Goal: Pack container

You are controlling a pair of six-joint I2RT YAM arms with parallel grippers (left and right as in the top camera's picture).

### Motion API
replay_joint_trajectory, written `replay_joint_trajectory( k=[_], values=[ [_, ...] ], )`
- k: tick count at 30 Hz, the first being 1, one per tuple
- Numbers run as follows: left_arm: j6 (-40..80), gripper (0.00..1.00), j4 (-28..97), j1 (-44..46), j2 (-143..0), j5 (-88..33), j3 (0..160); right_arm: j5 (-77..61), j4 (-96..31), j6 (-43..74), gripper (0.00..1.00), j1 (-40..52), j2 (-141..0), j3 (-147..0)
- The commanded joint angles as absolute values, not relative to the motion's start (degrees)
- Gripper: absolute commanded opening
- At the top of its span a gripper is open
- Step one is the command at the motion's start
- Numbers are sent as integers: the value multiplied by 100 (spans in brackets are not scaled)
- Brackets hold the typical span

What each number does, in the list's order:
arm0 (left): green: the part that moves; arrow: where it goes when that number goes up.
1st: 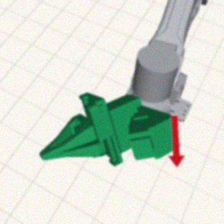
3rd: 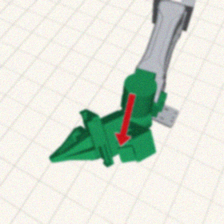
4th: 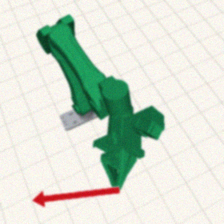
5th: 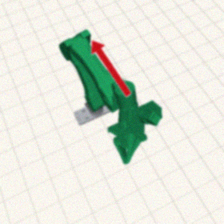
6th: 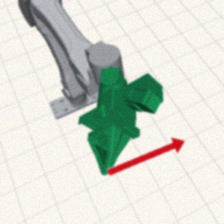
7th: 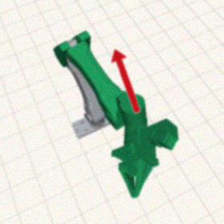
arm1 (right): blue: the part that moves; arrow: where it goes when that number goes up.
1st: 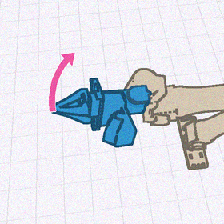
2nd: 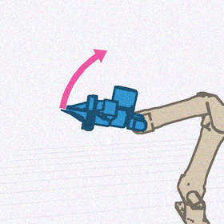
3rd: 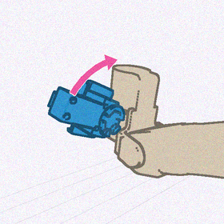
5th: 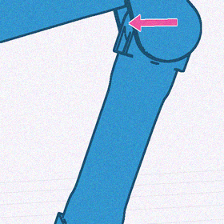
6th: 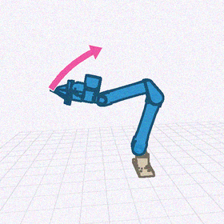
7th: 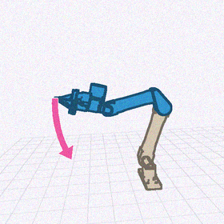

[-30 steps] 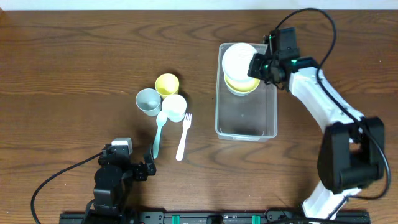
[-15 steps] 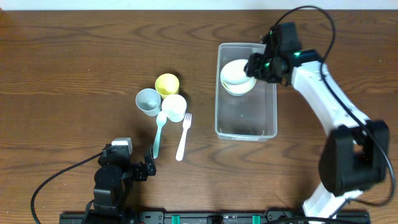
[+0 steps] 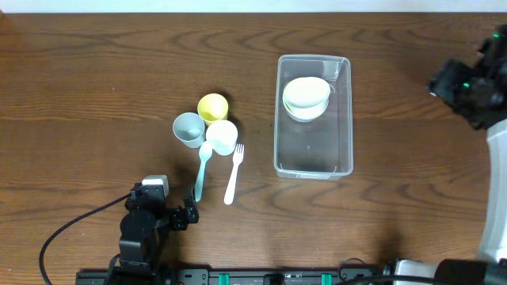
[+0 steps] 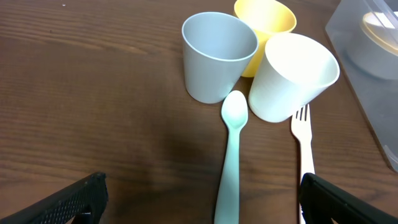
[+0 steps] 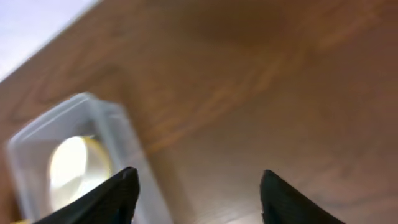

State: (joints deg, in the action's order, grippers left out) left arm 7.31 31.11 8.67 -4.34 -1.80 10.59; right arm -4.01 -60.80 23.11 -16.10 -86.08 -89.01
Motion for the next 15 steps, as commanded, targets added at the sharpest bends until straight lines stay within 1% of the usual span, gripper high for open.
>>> replay_joint_trajectory(
  k=[1,4,5,6,7,8,10,11,13,15],
  values=[
    [740,98,3105,843,-397,-239,1070,-1310,-6082,1905,59,-1750,-8818,-8586],
    [740,98,3105,843,-397,-239,1070,-1586,-5924,1717,50,-1446,-8910,-8359],
    [740,98,3105,843,-397,-239,1070,-1588,-5843,1638,42,-1282,-8936,-8298],
    [740,98,3105,843,-397,-239,1070,-1590,-5741,1559,29,-1072,-8973,-8237],
    [740,98,3103,843,-397,-239,1070,-1584,-5631,1496,19,-840,-9017,-8189],
    [740,97,3103,843,-397,-239,1070,-1551,-5518,1468,15,-602,-9083,-8154],
    [740,98,3103,843,-397,-239,1070,-1396,-5304,1470,8,-158,-9251,-8141],
    [740,98,3103,843,-397,-242,1070,-1284,-5100,1470,6,123,-9393,-8141],
    [740,98,3105,843,-397,-239,1070,-1227,-4799,1470,2,408,-9592,-8141],
    [740,98,3103,843,-397,-239,1070,-1225,-4353,1474,1,718,-9920,-8141]
  ],
)
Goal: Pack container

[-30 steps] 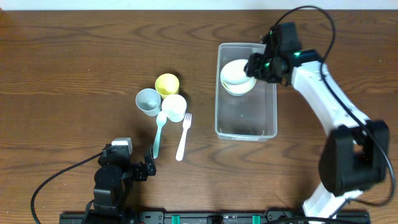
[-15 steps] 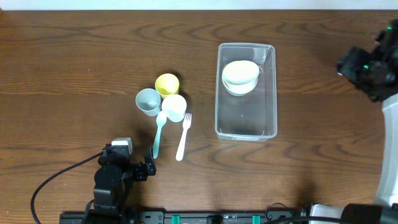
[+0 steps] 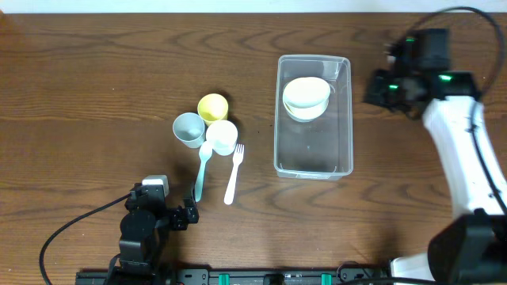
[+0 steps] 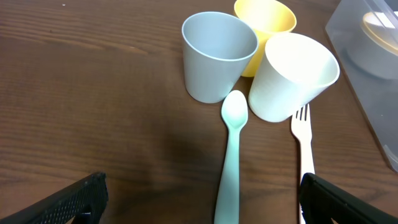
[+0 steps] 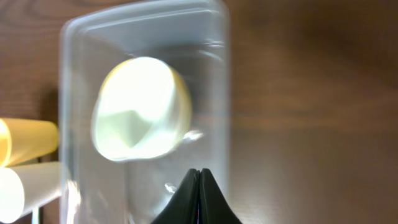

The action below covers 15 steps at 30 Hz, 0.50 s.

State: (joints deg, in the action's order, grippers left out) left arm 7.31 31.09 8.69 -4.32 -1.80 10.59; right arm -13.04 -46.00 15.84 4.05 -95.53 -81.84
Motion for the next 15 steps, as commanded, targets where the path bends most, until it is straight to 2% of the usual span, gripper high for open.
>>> replay_joint_trajectory(
  k=[1,9,15],
  values=[
    [740,98,3105,843,-397,-239,1070,-1229,-4224,1476,1,788,-10038,-8141],
    [740,98,3105,843,-397,-239,1070,-1549,-3347,1623,1,1087,-11233,-8141],
    [740,98,3103,843,-397,-239,1070,-1612,-3345,1514,1,1133,-11467,-8145]
  ],
)
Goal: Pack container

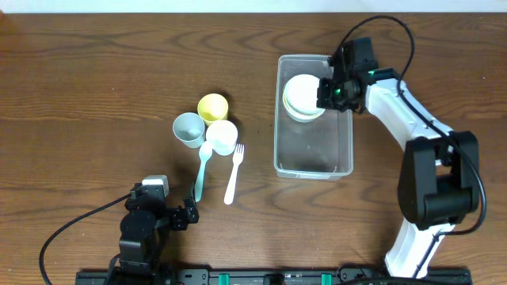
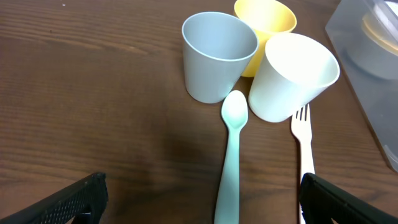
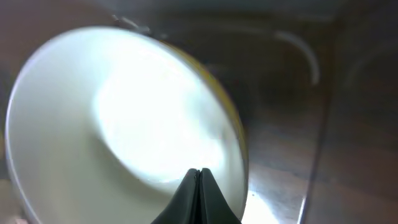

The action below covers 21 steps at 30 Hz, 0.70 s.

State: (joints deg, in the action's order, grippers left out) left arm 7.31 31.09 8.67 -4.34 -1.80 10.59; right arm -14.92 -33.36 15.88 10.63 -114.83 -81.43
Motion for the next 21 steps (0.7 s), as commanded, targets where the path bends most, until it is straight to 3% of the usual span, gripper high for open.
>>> replay_joint_trajectory(
  k=[1,12,21],
  values=[
    [740,98,3105,843,-397,-239,1070,-1612,-3371,1509,1,1131,-11410,-8156],
    [740,98,3105,843,-397,-239,1070,-1586,-3846,1632,2,930,-9714,-8401],
    [740,98,3041,843,-397,-242,1070,-1514,-5266,2462,3,-1184,-8493,-8401]
  ],
)
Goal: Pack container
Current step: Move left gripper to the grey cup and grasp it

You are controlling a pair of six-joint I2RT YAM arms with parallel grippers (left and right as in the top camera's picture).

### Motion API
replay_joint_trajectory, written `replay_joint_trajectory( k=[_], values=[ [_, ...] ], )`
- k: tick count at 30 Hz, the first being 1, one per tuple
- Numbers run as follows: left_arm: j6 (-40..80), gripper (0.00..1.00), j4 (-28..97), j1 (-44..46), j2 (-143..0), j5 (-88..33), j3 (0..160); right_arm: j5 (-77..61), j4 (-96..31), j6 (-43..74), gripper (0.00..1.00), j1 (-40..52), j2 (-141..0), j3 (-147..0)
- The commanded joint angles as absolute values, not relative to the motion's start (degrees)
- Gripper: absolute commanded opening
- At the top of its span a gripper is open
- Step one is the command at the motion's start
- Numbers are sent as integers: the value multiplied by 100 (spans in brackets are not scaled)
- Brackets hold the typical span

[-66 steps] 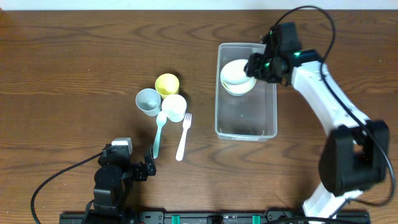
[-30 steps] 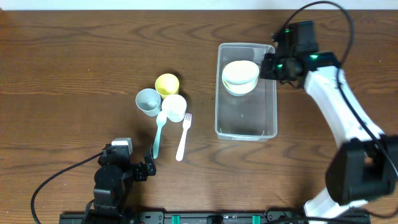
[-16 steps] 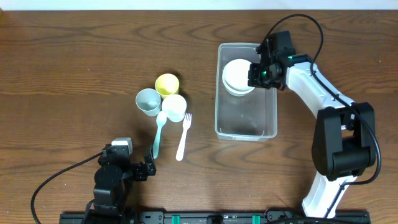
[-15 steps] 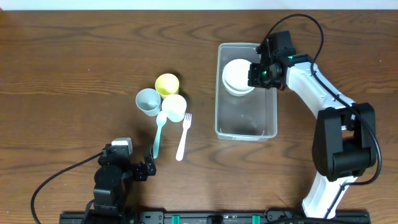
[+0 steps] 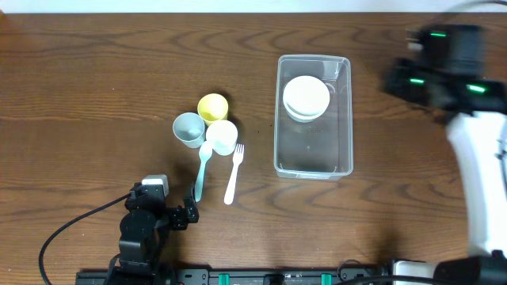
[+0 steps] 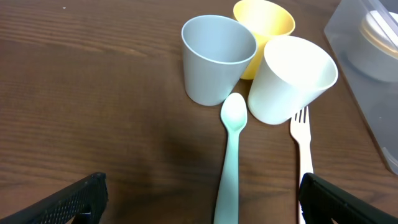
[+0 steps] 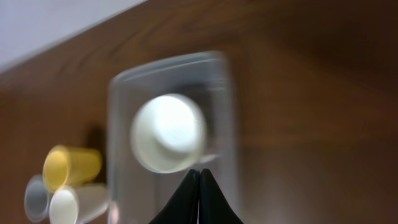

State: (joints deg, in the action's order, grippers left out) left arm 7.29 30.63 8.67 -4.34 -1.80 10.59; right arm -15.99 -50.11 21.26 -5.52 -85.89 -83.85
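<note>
A clear plastic container (image 5: 313, 169) stands right of centre, with a white bowl (image 5: 306, 97) lying level in its far end. The right wrist view looks down on the container (image 7: 117, 130) and the bowl (image 7: 168, 132). My right gripper (image 7: 199, 185) is shut on nothing, blurred in the air to the right of the container (image 5: 402, 79). A grey-blue cup (image 6: 217, 57), a yellow cup (image 6: 263, 26) and a white cup (image 6: 291, 78) stand together, with a mint spoon (image 6: 230, 163) and a white fork (image 6: 302, 155) in front. My left gripper (image 6: 202, 200) rests open near the spoon's handle.
The cups, spoon and fork form a cluster (image 5: 207, 134) left of the container. A black cable (image 5: 75, 226) runs along the front left by the left arm. The table's far edge meets a pale wall (image 7: 43, 25).
My right gripper was down inside the container at the white bowl. Now it is up and well to the right of the container, still shut. The left arm has not moved.
My right gripper was open at the table's far right, and the white bowl lay tilted in the container. Then it was shut just right of the container, then inside at the bowl. Now it is off to the right and the bowl lies level.
</note>
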Motion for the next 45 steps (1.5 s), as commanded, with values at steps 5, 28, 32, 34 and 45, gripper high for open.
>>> replay_joint_trajectory(
  k=[5,28,32,34,45],
  values=[
    [987,98,2967,843,-397,-458,1072,-1391,-6077,2613,33,-2329,-8547,-8388],
    [104,98,5564,840,-6326,-508,6702,-1352,-6302,2611,99,-2930,-8595,-8388],
    [117,98,5634,843,-7295,-690,7297,-1352,-6302,2611,99,-2930,-8595,-8388],
    [80,98,5631,840,-7546,-657,7299,-1352,-6302,2611,99,-2928,-8595,-8388],
    [1459,98,5533,174,-8833,-172,7299,-1352,-6302,2611,99,-2930,-8595,-8388]
  ],
)
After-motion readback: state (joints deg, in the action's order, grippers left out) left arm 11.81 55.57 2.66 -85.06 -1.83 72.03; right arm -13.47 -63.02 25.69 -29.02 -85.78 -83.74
